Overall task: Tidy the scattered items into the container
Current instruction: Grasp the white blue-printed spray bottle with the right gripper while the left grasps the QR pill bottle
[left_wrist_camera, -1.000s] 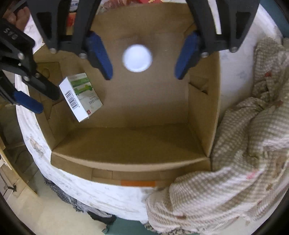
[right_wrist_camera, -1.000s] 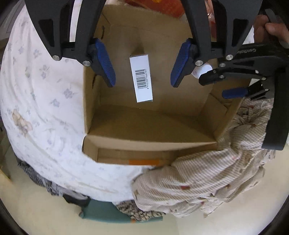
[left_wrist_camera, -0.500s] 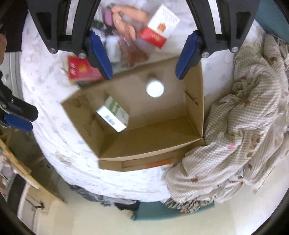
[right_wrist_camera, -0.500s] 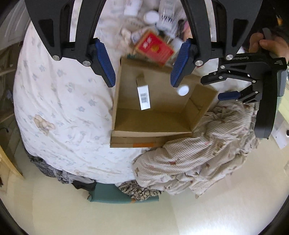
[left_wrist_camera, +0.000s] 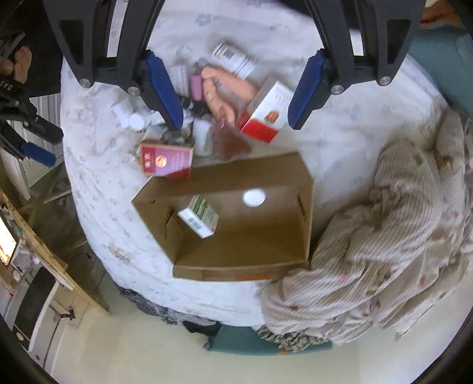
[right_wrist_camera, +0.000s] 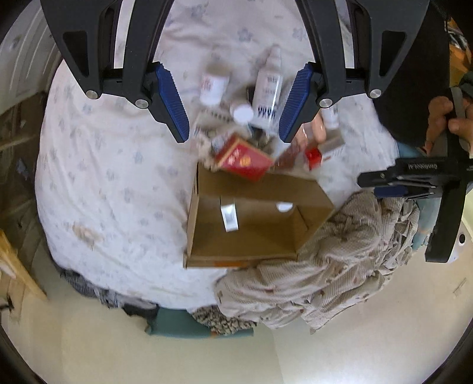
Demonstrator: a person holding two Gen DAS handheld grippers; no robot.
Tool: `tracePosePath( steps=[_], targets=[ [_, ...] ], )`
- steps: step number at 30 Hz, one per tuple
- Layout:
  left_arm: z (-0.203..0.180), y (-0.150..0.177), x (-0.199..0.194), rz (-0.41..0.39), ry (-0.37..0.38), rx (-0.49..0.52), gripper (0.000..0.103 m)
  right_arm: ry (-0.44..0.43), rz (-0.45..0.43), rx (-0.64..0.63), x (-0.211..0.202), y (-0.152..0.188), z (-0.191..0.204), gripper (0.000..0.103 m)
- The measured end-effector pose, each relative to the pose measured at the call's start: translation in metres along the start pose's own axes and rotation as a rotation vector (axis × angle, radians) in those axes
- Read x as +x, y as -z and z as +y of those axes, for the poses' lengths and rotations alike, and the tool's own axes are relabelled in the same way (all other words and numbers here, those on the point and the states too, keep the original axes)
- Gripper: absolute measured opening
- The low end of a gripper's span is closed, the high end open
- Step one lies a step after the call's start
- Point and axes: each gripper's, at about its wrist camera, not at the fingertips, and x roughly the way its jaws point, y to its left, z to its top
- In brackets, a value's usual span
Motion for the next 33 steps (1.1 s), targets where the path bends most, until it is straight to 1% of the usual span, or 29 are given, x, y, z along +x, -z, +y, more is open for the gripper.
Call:
tracePosePath(
  steps=[2, 5, 6, 7, 8, 11, 14, 17, 18, 21, 23, 25, 27, 29, 31, 33],
  targets=[
    [0.005, 0.011, 0.003, 0.0, -0.026, 0.001, 0.074, -0.008, 0.015, 0.022, 0.005, 0.013, -0.005, 0.067],
    [0.016, 0.026, 0.015, 0.044, -0.026, -0.017, 0.074, 0.0, 0.09, 0.08, 0.021, 0.033, -0.018, 0.067],
    [0.022, 0.031, 0.022, 0.078, -0.001, -0.043, 0.074, 0.0, 0.109, 0.094, 0.025, 0.036, -0.022, 0.067],
    [0.029, 0.038, 0.03, 0.117, 0.056, -0.083, 0.074, -0.001, 0.128, 0.106, 0.029, 0.039, -0.026, 0.067],
    [0.033, 0.043, 0.034, 0.133, 0.093, -0.097, 0.074, -0.002, 0.146, 0.118, 0.033, 0.042, -0.029, 0.067],
    [0.038, 0.052, 0.042, 0.145, 0.093, -0.107, 0.074, -0.006, 0.185, 0.128, 0.041, 0.048, -0.032, 0.067],
    [0.042, 0.05, 0.041, 0.129, 0.124, -0.131, 0.074, -0.005, 0.215, 0.115, 0.047, 0.052, -0.028, 0.067],
    [0.046, 0.052, 0.048, 0.163, 0.139, -0.161, 0.074, -0.021, 0.241, 0.092, 0.056, 0.057, -0.018, 0.067],
    [0.048, 0.052, 0.051, 0.174, 0.143, -0.171, 0.074, -0.042, 0.251, 0.093, 0.06, 0.058, -0.015, 0.067],
    [0.038, 0.053, 0.066, 0.247, 0.148, -0.143, 0.074, -0.083, 0.267, 0.103, 0.075, 0.059, -0.002, 0.067],
    [0.03, 0.055, 0.077, 0.283, 0.149, -0.133, 0.074, -0.093, 0.28, 0.12, 0.089, 0.06, 0.005, 0.067],
    [0.018, 0.059, 0.093, 0.335, 0.104, -0.119, 0.074, -0.1, 0.296, 0.135, 0.103, 0.061, 0.01, 0.067],
    [0.012, 0.065, 0.104, 0.364, 0.083, -0.122, 0.073, -0.096, 0.317, 0.134, 0.116, 0.064, 0.014, 0.067],
    [0.007, 0.069, 0.113, 0.387, 0.058, -0.122, 0.069, -0.092, 0.331, 0.125, 0.127, 0.067, 0.018, 0.067],
    [0.007, 0.073, 0.121, 0.407, 0.053, -0.142, 0.06, -0.093, 0.337, 0.124, 0.134, 0.068, 0.019, 0.067],
    [0.006, 0.075, 0.123, 0.411, 0.045, -0.148, 0.058, -0.103, 0.339, 0.126, 0.139, 0.069, 0.019, 0.067]
  ],
)
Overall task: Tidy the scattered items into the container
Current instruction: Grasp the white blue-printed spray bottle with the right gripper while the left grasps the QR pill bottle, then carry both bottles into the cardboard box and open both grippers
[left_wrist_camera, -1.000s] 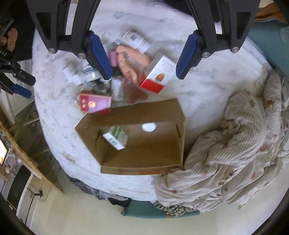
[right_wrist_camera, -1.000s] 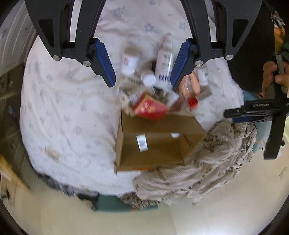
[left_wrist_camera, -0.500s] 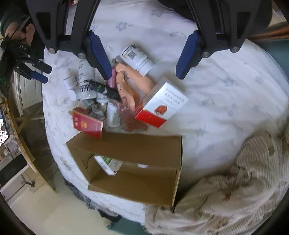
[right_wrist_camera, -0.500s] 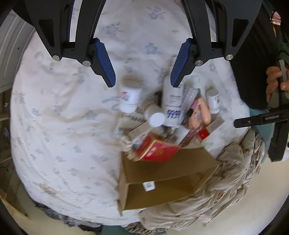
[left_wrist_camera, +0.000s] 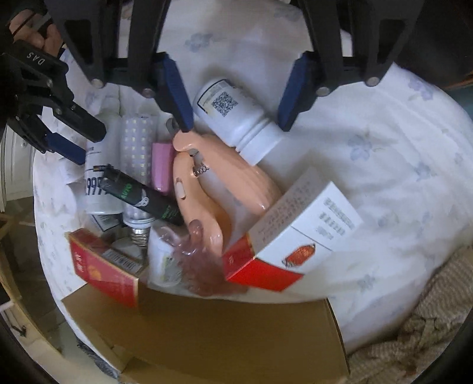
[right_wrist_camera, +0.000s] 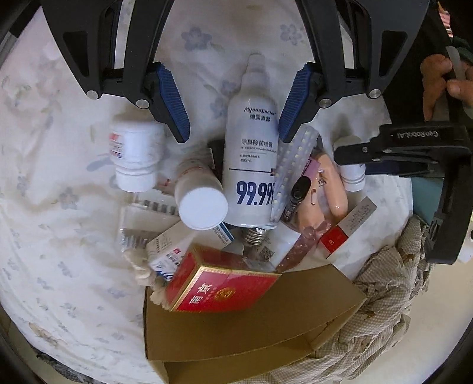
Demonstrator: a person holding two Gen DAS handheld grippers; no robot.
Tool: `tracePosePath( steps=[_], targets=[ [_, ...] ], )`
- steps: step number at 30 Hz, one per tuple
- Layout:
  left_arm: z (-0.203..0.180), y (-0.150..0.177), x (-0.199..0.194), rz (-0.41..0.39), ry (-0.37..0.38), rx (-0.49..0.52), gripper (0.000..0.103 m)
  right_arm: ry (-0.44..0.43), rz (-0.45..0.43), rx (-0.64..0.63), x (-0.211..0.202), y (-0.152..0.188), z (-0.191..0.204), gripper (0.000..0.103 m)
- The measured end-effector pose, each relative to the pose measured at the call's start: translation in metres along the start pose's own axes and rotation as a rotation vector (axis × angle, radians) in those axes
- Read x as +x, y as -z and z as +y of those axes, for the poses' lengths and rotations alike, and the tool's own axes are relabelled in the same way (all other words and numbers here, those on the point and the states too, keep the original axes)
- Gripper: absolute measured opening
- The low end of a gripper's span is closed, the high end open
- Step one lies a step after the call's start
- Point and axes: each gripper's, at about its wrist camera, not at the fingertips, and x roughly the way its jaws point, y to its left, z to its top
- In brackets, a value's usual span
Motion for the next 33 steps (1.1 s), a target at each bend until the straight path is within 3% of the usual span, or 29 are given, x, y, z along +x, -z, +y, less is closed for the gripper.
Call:
tracePosePath(
  steps=[3, 5, 6, 9, 12, 16, 24, 27, 33],
  targets=[
    [-0.002, 0.001, -0.005, -0.015, -0.019, 0.008, 0.053, -0.02, 0.007, 0.009, 0.004, -0.001, -0.001, 0.066],
    [-0.004, 0.002, -0.008, -0.026, -0.032, 0.013, 0.051, -0.047, 0.013, 0.013, 0.006, -0.001, -0.001, 0.057],
    [-0.005, 0.002, -0.009, -0.031, -0.038, 0.015, 0.04, -0.061, 0.018, 0.017, 0.008, -0.001, -0.001, 0.052],
    [-0.006, 0.004, -0.014, -0.046, -0.056, 0.025, 0.037, -0.059, 0.037, 0.008, 0.015, 0.0, 0.001, 0.053],
    [-0.006, 0.006, -0.019, -0.06, -0.072, 0.035, 0.035, -0.051, 0.035, -0.005, 0.016, 0.0, 0.003, 0.052],
    [0.0, 0.009, -0.03, -0.083, -0.055, 0.01, 0.035, -0.048, 0.03, -0.024, 0.011, -0.001, 0.004, 0.043],
    [0.001, 0.023, -0.098, -0.257, -0.019, 0.065, 0.035, -0.175, -0.106, 0.063, -0.048, 0.001, -0.007, 0.043],
    [0.001, 0.018, -0.118, -0.288, -0.014, 0.092, 0.035, -0.193, -0.154, 0.075, -0.07, -0.003, -0.009, 0.043],
    [-0.007, 0.002, -0.122, -0.312, -0.009, 0.126, 0.035, -0.187, -0.198, 0.085, -0.095, -0.017, -0.009, 0.043]
  ],
)
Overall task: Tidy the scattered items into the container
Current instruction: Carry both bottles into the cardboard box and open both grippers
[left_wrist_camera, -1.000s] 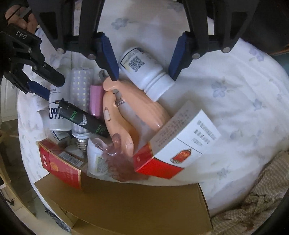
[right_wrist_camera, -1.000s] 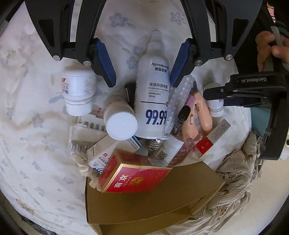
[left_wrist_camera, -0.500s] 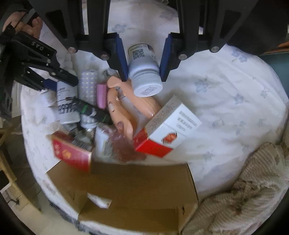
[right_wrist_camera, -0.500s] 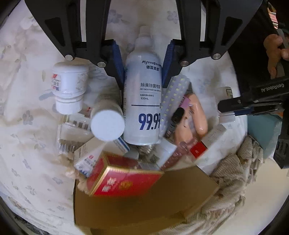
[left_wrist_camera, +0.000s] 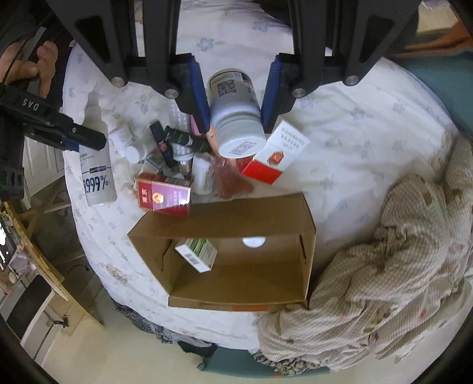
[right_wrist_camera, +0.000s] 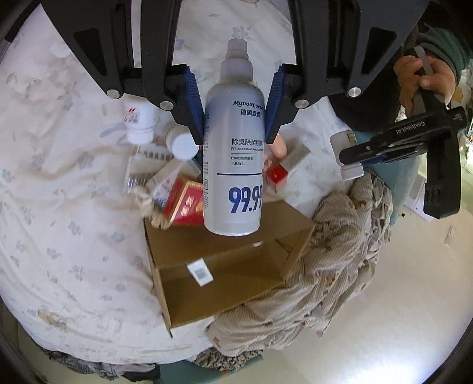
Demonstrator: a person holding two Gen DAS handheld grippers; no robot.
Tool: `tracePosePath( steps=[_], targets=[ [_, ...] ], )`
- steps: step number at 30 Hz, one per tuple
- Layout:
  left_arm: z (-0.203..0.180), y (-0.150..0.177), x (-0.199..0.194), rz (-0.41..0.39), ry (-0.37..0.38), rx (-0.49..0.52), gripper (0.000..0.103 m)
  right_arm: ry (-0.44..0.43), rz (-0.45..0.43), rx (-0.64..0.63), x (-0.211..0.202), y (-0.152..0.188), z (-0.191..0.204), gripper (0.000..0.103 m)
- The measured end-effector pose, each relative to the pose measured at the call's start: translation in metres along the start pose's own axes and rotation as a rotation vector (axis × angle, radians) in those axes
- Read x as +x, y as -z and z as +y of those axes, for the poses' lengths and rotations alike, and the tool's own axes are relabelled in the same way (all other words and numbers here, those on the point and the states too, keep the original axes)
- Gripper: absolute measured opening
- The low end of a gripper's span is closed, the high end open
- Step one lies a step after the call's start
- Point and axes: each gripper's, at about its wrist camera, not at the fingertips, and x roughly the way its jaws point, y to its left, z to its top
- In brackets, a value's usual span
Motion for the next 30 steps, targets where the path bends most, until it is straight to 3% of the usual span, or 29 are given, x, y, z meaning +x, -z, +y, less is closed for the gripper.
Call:
tracePosePath(
  steps=[13, 23, 30],
  targets=[
    [0.007, -0.06, 0.002, -0.065, 0.004, 0.0, 0.035, 0.046, -0.018, -0.069, 0.006, -0.062, 0.022, 0.043],
    [0.009, -0.13, 0.028, -0.086, -0.031, 0.037, 0.035, 0.063, -0.017, -0.121, 0.05, -0.136, 0.03, 0.043],
    [0.016, -0.171, 0.072, -0.058, -0.063, 0.034, 0.035, 0.091, 0.014, -0.14, 0.094, -0.176, 0.023, 0.043]
  ],
)
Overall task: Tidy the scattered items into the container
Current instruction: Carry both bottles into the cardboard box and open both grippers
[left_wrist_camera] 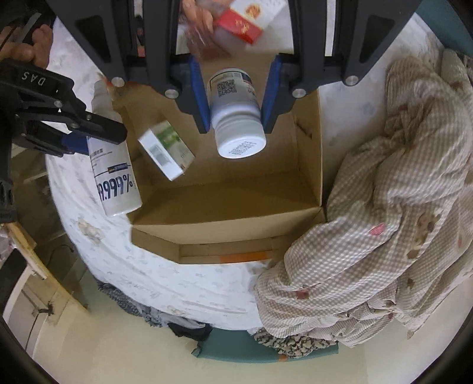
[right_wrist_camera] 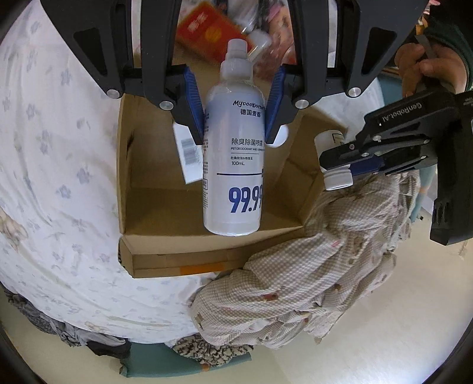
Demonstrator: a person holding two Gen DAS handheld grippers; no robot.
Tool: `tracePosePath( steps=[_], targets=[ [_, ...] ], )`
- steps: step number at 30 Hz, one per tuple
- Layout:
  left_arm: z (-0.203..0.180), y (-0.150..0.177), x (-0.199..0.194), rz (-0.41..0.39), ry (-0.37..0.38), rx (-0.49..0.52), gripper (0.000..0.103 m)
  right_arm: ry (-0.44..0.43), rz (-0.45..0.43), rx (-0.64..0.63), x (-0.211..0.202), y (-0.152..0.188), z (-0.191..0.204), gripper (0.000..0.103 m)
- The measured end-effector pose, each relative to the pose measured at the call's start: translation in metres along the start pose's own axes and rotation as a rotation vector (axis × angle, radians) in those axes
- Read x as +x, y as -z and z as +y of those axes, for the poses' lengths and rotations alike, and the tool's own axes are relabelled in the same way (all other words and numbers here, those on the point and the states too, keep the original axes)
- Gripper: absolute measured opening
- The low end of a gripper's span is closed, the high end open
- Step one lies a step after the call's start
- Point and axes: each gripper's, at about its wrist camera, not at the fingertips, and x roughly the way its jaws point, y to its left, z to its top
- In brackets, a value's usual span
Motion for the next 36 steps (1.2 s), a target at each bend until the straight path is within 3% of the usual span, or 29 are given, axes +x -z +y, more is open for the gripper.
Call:
tracePosePath(
  steps=[14, 16, 18, 25, 36],
  targets=[
    [0.009, -0.017, 0.075, 0.091, -0.064, -0.01, 0.037, 0.054, 0.057, -0.009, 0.057, -0.022, -0.021, 0.046],
    [0.011, -0.016, 0.078, 0.1, -0.085, -0.018, 0.059, 0.05, 0.034, 0.007, 0.055, -0.024, -0.024, 0.055],
    [0.013, -0.015, 0.078, 0.096, -0.07, -0.029, 0.064, 0.051, 0.023, 0.008, 0.053, -0.025, -0.025, 0.057],
    [0.016, -0.011, 0.063, 0.071, -0.062, -0.042, 0.064, 0.05, 0.012, 0.006, 0.037, -0.02, -0.026, 0.057],
    [-0.003, 0.007, 0.0, 0.022, -0.046, -0.018, 0.064, 0.049, -0.039, 0.004, -0.023, 0.005, -0.008, 0.057]
  ],
)
